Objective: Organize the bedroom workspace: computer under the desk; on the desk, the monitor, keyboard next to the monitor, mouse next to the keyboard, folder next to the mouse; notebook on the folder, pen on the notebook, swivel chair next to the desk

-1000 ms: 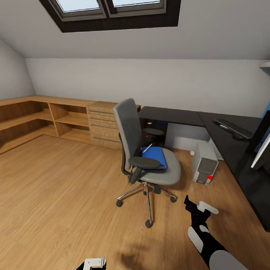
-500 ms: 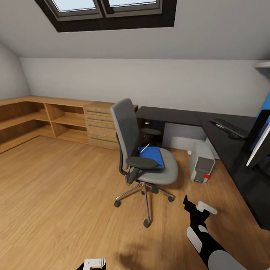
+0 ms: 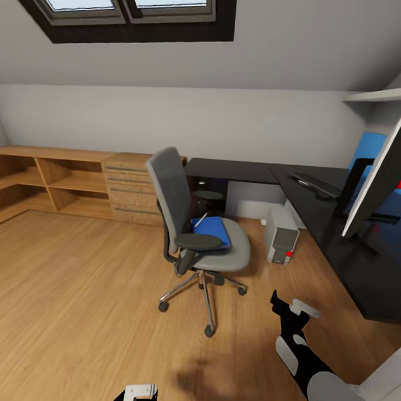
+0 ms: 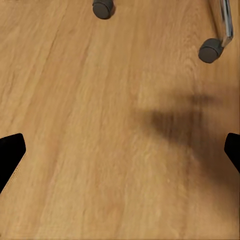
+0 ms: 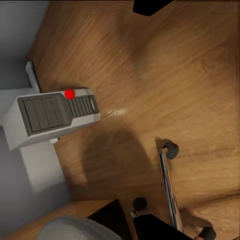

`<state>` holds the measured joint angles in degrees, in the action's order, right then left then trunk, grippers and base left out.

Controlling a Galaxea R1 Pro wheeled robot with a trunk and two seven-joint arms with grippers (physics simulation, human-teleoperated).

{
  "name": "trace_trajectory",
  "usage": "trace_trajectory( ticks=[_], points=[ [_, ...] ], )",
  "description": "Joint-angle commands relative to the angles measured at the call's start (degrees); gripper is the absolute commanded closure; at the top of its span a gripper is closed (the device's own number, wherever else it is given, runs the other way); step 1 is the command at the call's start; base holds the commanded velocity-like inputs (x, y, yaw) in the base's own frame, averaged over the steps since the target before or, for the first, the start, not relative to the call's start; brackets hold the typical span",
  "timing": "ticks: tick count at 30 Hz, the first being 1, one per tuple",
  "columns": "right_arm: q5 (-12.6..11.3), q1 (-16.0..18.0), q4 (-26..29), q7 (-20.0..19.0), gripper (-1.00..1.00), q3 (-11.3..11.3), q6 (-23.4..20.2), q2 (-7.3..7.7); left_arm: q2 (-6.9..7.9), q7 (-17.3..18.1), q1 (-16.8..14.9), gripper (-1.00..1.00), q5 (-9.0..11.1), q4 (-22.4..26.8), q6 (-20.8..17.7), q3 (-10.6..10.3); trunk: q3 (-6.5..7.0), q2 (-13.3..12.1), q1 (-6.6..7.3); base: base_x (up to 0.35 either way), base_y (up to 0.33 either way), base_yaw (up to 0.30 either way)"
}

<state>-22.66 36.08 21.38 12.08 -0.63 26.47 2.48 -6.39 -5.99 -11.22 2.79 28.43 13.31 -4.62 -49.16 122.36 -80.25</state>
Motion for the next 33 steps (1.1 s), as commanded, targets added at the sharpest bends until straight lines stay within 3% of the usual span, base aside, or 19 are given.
trace_trajectory(
  ticks=[1, 13, 24, 33],
  points=[
    [-0.1, 0.0, 0.0, 0.1, -1.0, -0.1, 0.2, 0.01, 0.06, -0.5, 0.0, -1.0, 0.3, 0.0, 0.2, -0.5, -0.05, 0.0, 0.0, 0.095, 0.268, -0.254],
    [-0.2, 0.0, 0.0, 0.1, -1.0, -0.1, 0.2, 0.07, 0.06, -0.6, 0.0, -1.0, 0.3, -0.1, 0.2, -0.5, -0.04, 0.0, 0.0, 0.193, 0.251, -0.216],
    [-0.1, 0.0, 0.0, 0.1, -1.0, -0.1, 0.2, 0.07, 0.06, -0.5, 0.0, -1.0, 0.3, -0.1, 0.1, -0.5, -0.04, 0.0, 0.0, 0.05, 0.034, -0.02],
    [-0.1, 0.0, 0.0, 0.1, -1.0, -0.1, 0.1, 0.07, 0.06, -0.5, 0.0, -1.0, 0.3, -0.1, 0.2, -0.5, -0.04, 0.0, 0.0, 0.213, 0.001, -0.001]
  ],
)
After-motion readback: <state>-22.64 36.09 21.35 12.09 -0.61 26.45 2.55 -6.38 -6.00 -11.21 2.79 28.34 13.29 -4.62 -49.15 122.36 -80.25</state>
